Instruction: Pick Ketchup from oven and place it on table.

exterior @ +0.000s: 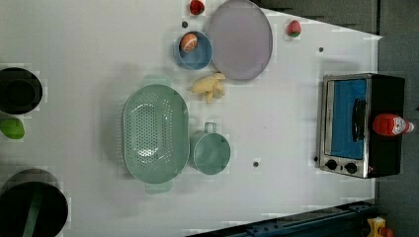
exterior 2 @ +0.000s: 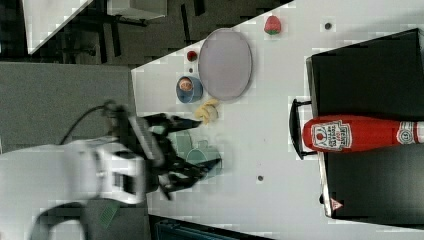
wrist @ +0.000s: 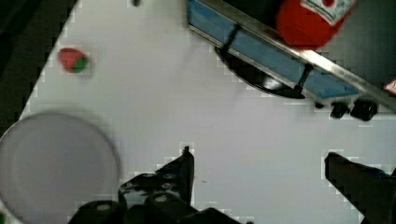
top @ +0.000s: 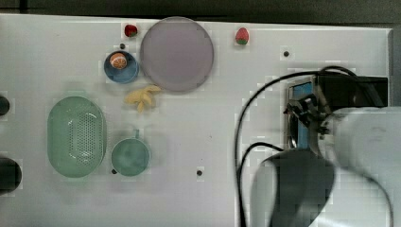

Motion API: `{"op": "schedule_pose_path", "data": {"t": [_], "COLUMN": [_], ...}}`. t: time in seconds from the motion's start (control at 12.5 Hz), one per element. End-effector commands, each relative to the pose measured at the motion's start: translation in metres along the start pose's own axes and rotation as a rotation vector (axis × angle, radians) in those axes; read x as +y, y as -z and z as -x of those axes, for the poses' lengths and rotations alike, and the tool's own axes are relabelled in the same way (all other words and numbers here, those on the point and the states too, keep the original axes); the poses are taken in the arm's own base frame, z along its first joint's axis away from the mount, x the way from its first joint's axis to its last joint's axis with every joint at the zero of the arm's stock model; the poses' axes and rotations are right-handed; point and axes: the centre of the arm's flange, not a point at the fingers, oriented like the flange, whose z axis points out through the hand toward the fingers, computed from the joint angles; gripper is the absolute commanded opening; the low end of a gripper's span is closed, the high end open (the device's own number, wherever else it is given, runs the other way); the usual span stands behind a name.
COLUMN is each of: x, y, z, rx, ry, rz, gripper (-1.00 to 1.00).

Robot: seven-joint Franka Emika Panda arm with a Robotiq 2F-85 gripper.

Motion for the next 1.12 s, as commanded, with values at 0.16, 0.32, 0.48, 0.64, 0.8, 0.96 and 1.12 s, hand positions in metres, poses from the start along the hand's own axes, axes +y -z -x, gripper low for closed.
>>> {"op": "schedule_pose_path", "data": {"t": [0.16,0.32,0.48,0.64,0.8,0.96,1.12], "x": [0.065,0.080,0.090,0.090,0.091,0.089,0.090], "y": [-0.014,-0.043,-0.075,-0.111,-0.139,-0.164,-0.172], "z": [-0.096,-0.121,-0.142,-0.155,-0.160,-0.160,-0.159], "rx": [0.130,0.138,0.113,0.064,0.038,0.024,0.018], "ry": [-0.161,-0.217,-0.304,-0.401,-0.509,-0.510,-0.511], "rz": [-0.046,-0.008,0.006,-0.016,0.009,0.054,0.068], "gripper": [1.00,1.00,1.00,1.00,1.00,1.00,0.97]}}
